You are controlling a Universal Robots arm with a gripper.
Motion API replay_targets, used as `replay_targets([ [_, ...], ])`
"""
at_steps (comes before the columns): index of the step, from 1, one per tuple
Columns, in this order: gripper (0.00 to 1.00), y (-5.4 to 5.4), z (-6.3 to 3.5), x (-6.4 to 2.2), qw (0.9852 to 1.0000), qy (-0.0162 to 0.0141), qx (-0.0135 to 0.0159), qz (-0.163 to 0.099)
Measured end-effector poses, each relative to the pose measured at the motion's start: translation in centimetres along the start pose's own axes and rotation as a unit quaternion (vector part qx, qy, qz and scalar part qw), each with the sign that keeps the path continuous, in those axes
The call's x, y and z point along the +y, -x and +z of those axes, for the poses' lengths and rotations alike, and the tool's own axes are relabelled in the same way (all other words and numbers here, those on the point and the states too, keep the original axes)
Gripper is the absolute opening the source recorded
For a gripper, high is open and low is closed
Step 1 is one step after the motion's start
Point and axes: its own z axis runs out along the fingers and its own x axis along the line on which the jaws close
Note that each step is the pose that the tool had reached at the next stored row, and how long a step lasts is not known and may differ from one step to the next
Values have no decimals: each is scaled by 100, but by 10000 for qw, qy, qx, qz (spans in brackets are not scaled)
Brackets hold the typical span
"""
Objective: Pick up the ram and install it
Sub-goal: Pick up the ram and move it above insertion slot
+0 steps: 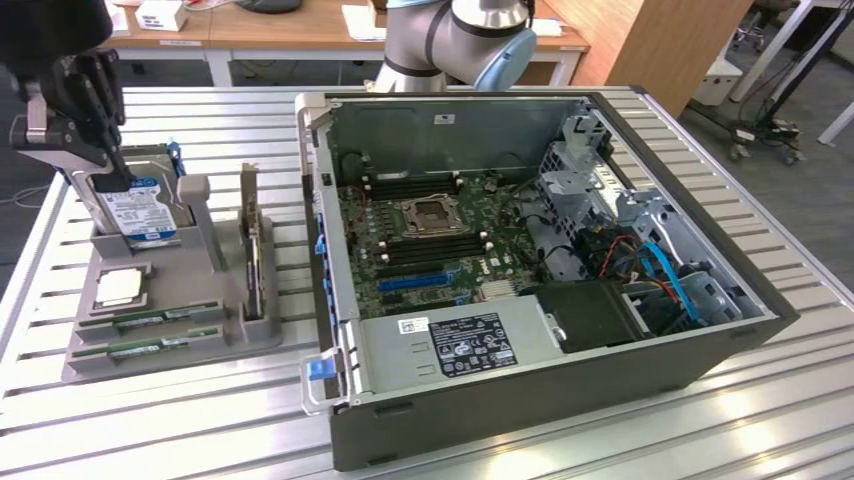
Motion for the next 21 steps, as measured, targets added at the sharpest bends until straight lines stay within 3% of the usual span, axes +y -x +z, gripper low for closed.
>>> replay_targets([
  [18,11,0,0,0,10000,-2,9,-85],
  [20,23,0,0,0,10000,-2,9,-85],
  [21,23,0,0,0,10000,-2,9,-85],
])
